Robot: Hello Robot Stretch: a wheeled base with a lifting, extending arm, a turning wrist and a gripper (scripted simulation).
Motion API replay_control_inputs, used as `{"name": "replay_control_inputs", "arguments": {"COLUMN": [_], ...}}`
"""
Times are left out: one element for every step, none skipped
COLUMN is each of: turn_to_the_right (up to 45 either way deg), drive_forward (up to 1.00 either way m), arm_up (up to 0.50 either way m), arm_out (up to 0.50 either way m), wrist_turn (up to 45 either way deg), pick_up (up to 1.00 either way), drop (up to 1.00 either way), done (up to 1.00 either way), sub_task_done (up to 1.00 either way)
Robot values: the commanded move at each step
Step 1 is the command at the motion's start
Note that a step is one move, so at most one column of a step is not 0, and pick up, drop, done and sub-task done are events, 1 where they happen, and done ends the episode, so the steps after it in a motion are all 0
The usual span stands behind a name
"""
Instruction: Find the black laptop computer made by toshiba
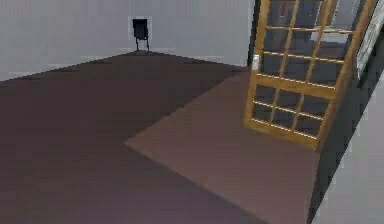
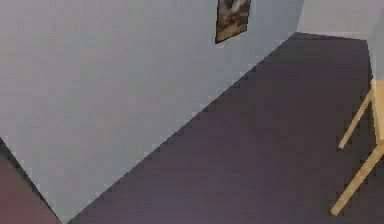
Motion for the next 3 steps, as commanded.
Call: {"name": "replay_control_inputs", "arguments": {"turn_to_the_right": [0.0,0.0,6.0], "drive_forward": [1.00,1.00,0.00], "arm_up": [0.00,0.00,0.00], "arm_out": [0.00,0.00,0.00], "wrist_turn": [0.0,0.0,0.0], "pick_up": [0.00,0.00,0.00], "drop": [0.00,0.00,0.00], "done": [0.00,0.00,0.00], "sub_task_done": [0.00,0.00,0.00]}}
